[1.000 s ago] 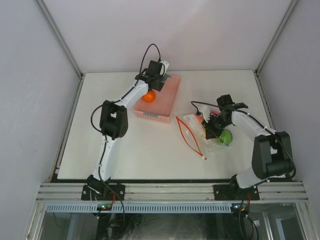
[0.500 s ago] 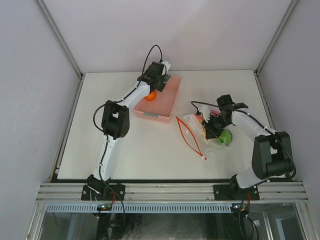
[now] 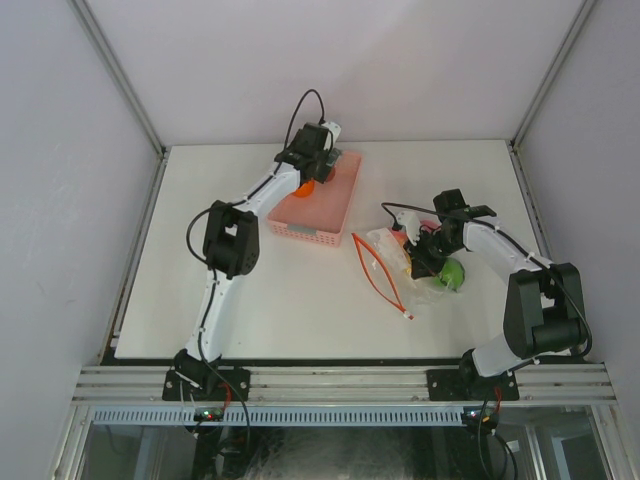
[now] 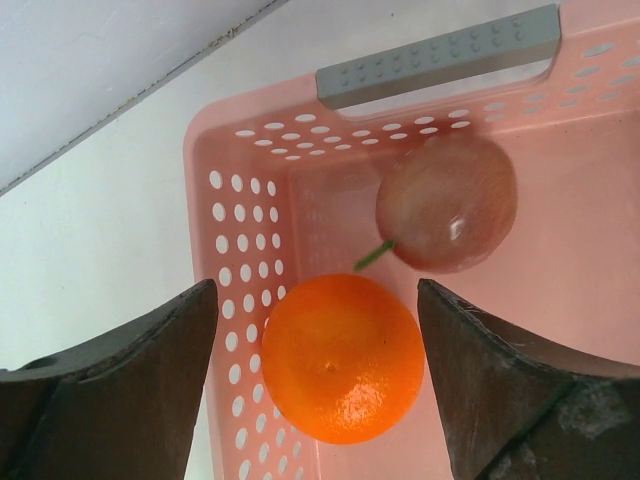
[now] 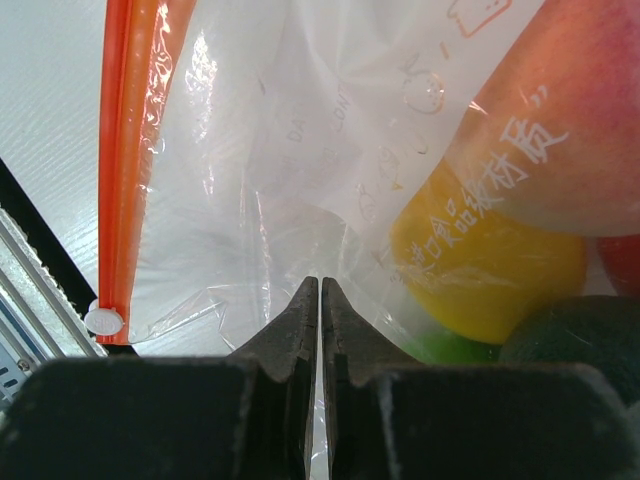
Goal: Open the zip-top bag and remove the fake food
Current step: Place the fake fruit in the bin.
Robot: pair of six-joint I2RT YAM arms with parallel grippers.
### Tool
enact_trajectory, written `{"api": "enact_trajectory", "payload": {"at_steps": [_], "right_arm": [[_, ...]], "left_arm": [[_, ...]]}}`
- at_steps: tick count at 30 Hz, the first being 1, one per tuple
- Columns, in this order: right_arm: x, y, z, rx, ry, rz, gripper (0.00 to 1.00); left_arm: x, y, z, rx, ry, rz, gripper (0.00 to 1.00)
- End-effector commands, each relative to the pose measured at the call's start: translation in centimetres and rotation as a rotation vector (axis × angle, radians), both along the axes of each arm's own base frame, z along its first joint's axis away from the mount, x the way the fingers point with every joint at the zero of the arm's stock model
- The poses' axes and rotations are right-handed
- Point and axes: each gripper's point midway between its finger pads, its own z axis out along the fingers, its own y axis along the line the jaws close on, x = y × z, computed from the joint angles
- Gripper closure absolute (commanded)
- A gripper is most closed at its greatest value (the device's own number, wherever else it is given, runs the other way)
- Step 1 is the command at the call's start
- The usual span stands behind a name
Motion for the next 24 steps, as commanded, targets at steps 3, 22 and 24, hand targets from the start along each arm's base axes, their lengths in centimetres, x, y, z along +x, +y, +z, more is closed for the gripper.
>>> {"api": "enact_trajectory", "payload": {"at_steps": [3, 22, 24], "right_arm": [[1.2, 0.5, 1.2, 0.015, -0.059, 0.024, 0.98], [1.1, 0.5, 1.7, 0.024, -0.075, 0.031, 0.98], [1.1, 0.6, 1.9, 0.027, -0.077, 0.033, 0.97]], "left_arm": [[0.1, -0.8, 8.6, -0.122, -0.146, 0.002, 0.15], [-7.5, 0.0, 15.0, -0.503, -0.262, 0.025, 0.11], [-8.7, -0.2, 15.4, -0.552, -0.261, 0.013, 0.11]]}}
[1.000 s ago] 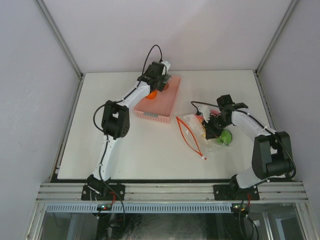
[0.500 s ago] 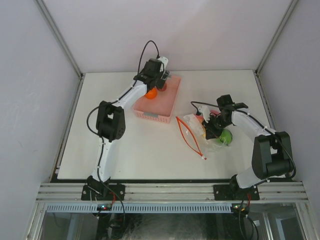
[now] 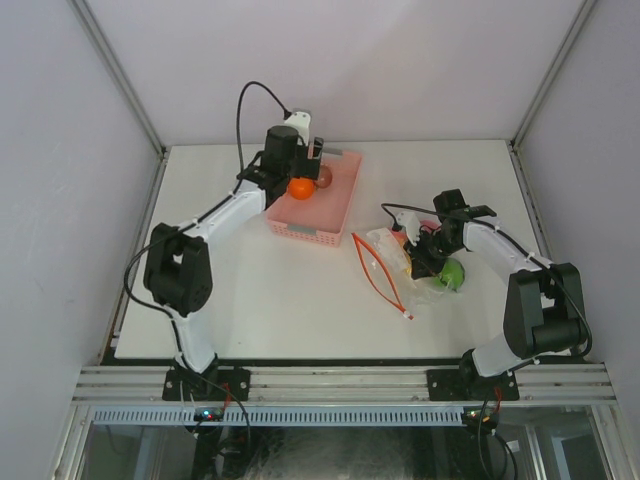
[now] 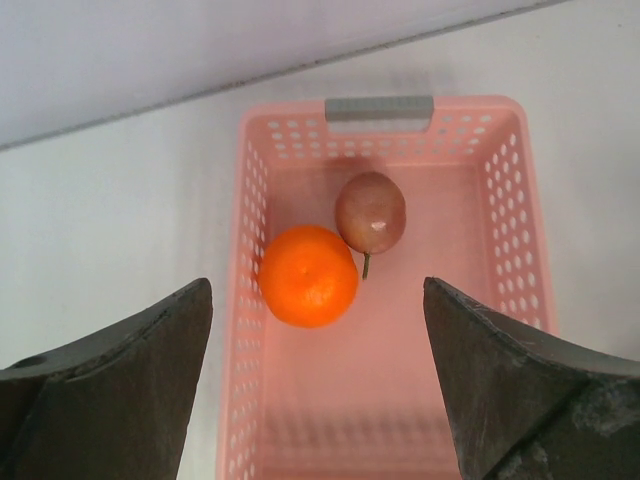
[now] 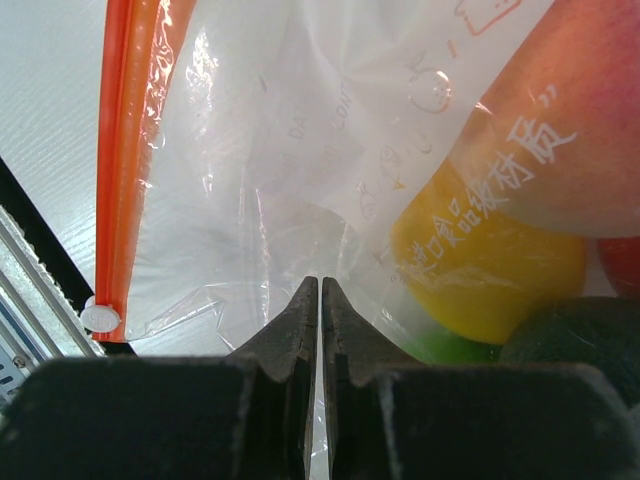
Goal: Open the zip-top bag and remove the fake food
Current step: Place the fake fruit in the bin, then pick up the fake fruit from the zipper food storage bag.
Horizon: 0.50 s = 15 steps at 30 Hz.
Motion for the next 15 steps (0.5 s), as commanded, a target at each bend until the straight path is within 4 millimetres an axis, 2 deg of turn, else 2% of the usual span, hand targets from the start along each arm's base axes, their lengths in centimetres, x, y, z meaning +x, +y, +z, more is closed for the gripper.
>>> {"api": "enact_trajectory", "payload": {"at_steps": [1, 10, 15], "right_arm": [[1.1, 0.6, 1.9, 0.029, -0.075, 0.021, 0.97], [1.0, 0.7, 2.6, 0.042, -0.097, 0.025, 0.97], [0.9, 0.9, 3.4, 0.066, -0.119, 0.037, 0.97]], "left_arm": [[-2.0, -1.0, 4.7, -0.204, -0.094, -0.026, 0.1], [-7.9, -1.9, 4.5, -0.392, -0.023, -0.136, 0.04], [-11.6, -2.0, 4.6, -0.55, -0.018, -0.226, 0.05]]}}
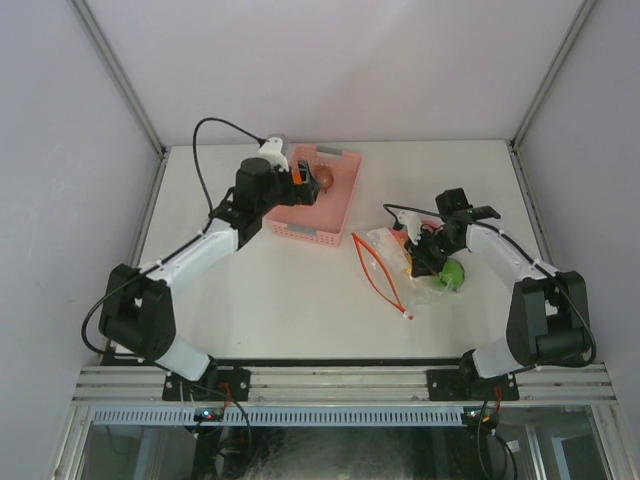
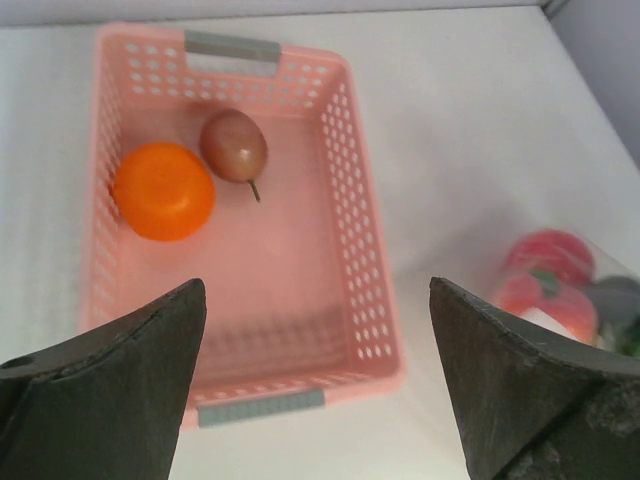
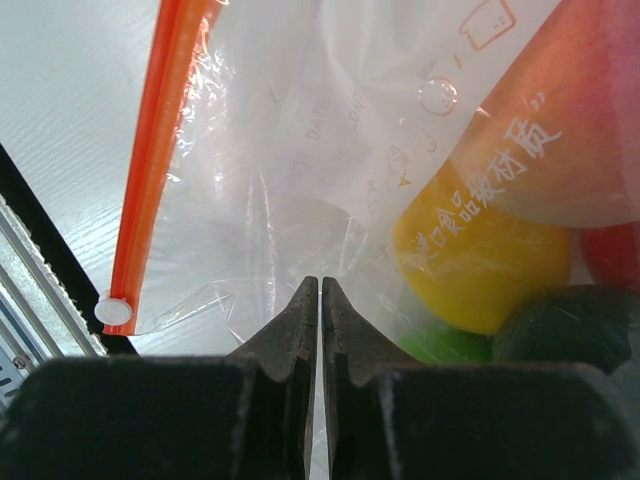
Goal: Open the zip-top bag and remove the fake food
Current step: Pick up the fake fruit from the zipper food storage bag.
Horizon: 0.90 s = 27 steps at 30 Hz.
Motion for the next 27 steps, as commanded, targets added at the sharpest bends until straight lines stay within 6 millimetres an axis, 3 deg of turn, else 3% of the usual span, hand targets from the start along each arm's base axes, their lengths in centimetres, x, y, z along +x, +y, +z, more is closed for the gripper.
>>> {"api": "enact_trajectory", "payload": {"at_steps": [1, 11, 23, 25, 27], "right_arm": [[0.9, 0.8, 2.6, 0.053, -0.092, 0.031, 0.97], [0.8, 0.7, 4.4, 0.109, -0.135, 0.019, 0.97], [1.8, 0.5, 10.9, 0.254, -0.426, 0.07, 0.94], [1.7, 0.7, 11.9, 0.255, -0.502, 0.147, 0.86], [1.1, 1.1, 12.1, 0.254, -0.573, 0.268, 0.73]], "left_arm": [[-3.3, -0.9, 3.3, -0.211, -0.059, -0.095, 0.06], [-9.5, -1.1, 1.0, -0.313, 0.007, -0.221, 0.13], [-15.7, -2.8, 0.4, -0.377, -0.111, -0.405, 0.19], [-16.5, -3.2, 0.6, -0.378, -0.159, -0.432, 0.2], [-17.4, -3.7, 0.6, -0.364, -0.21, -0.468, 0.21]]}}
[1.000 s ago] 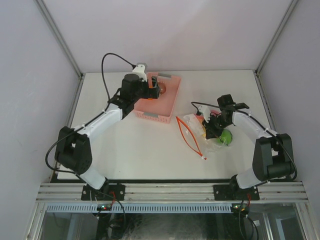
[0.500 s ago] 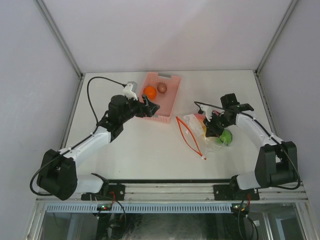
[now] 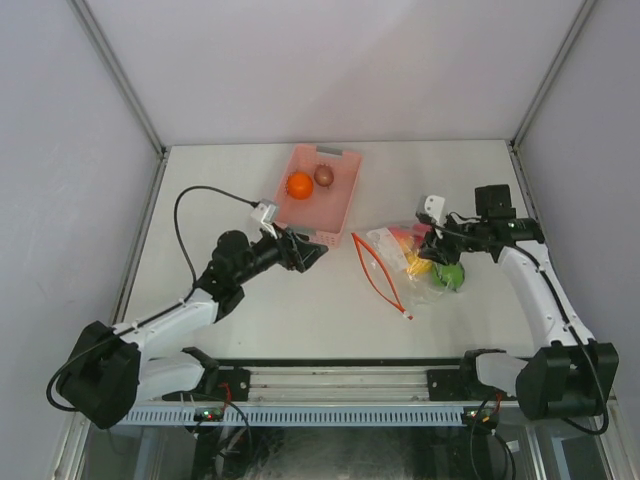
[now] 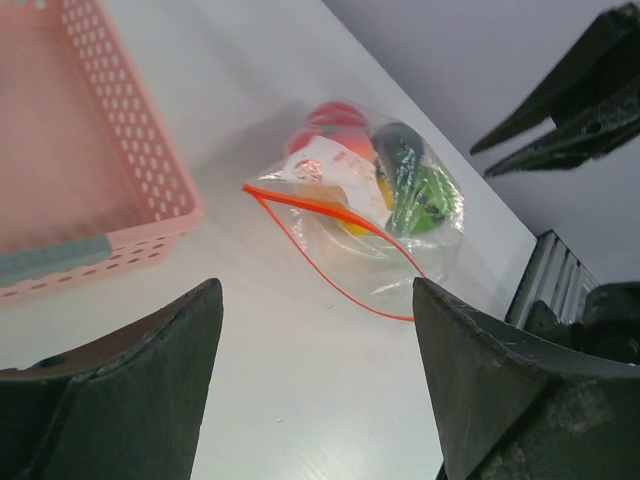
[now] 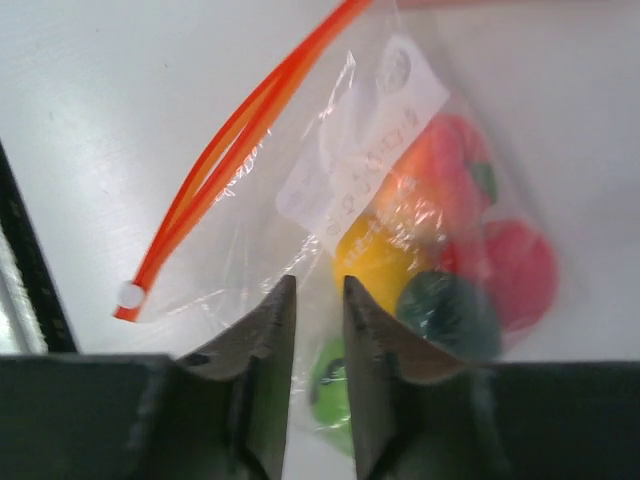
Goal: Open the zip-top bag and remove the fake food
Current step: Pick up the fake fruit from the zipper food storage bag.
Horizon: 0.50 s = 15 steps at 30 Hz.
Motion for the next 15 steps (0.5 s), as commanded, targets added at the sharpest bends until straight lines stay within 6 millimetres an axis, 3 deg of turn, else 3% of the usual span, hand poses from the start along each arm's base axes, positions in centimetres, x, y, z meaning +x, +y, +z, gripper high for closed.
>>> {"api": "enact_trajectory", "payload": {"at_steps": [1, 4, 15], "right_arm": [[-0.4, 1.4, 2.9, -0.014, -0.292, 0.294, 0.68], [-1.0, 1.5, 1.5, -0.133, -0.413, 0.508, 0.56], [1.9, -0.9, -3.4, -0.363, -0.378, 0.541, 0.54]], "left_arm": [[-2.1, -1.3, 3.0, -0.058, -0.219, -0.081, 0.21], [-3.6, -2.4, 2.8, -0.044, -0.311, -0.134, 0.23], [-6.6, -5.9, -0.6, 0.121, -0.511, -0.261, 0.25]]}}
